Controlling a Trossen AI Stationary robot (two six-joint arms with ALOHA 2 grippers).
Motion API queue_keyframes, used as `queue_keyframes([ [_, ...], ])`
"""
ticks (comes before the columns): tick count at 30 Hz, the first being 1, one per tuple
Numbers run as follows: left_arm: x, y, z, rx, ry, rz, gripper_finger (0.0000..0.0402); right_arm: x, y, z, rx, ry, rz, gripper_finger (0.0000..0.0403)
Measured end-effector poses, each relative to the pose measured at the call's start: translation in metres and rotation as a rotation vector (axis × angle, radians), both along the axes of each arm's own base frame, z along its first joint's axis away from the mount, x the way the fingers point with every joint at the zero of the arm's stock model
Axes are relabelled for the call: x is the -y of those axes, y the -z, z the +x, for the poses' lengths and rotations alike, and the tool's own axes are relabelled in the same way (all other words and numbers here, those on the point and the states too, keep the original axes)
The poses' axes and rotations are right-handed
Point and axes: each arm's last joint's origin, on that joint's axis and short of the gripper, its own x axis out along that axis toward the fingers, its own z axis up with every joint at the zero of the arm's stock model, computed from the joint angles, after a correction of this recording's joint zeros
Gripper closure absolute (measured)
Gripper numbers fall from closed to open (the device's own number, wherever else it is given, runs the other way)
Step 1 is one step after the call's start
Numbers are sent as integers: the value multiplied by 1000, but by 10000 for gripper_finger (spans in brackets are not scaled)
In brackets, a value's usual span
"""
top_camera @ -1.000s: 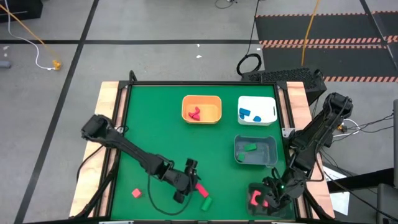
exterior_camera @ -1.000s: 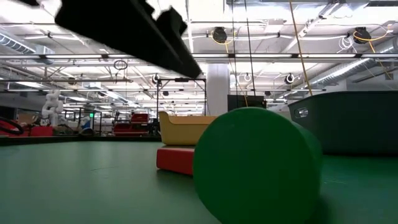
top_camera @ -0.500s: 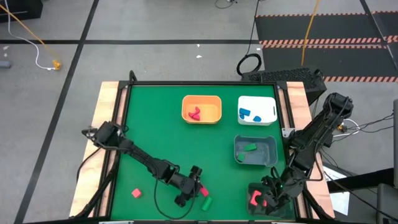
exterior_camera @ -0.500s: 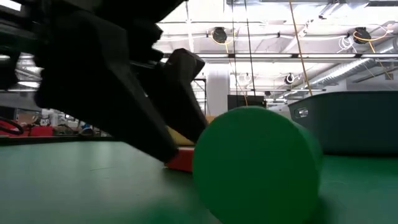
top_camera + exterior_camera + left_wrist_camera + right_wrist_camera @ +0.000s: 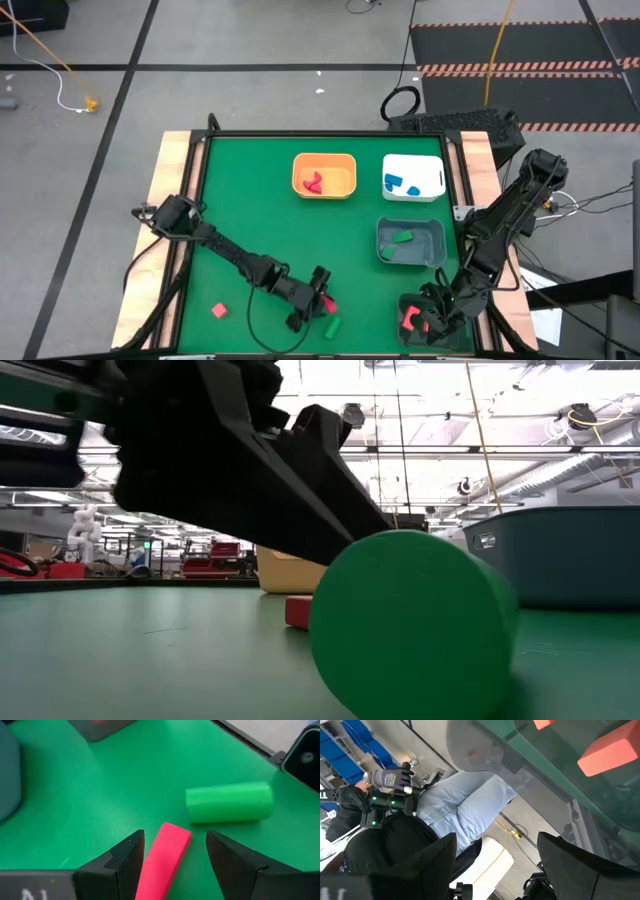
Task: Sort & place blocks by color
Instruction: Put the left red block into the yellow bin
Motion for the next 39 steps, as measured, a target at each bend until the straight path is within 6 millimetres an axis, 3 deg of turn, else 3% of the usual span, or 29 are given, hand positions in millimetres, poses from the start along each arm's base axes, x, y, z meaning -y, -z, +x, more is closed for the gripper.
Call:
queue_keyframes([
  [16,-28,26,8,-174,19,-9,189,0,0,0,18,-12,-9,133],
  [19,-27,25,7,-180,18,-14,221,0,0,0,35,-23,-16,133],
  [23,-26,25,6,-213,-16,-58,295,0,0,0,75,-49,-34,133],
  [27,-27,24,5,-243,-78,-125,294,1,0,1,136,-61,-66,133],
  [32,-32,12,4,-257,-152,-181,294,0,-2,2,208,-104,-76,133],
  [39,-61,-36,8,-110,-239,-160,294,-4,-15,9,508,-100,-77,133],
])
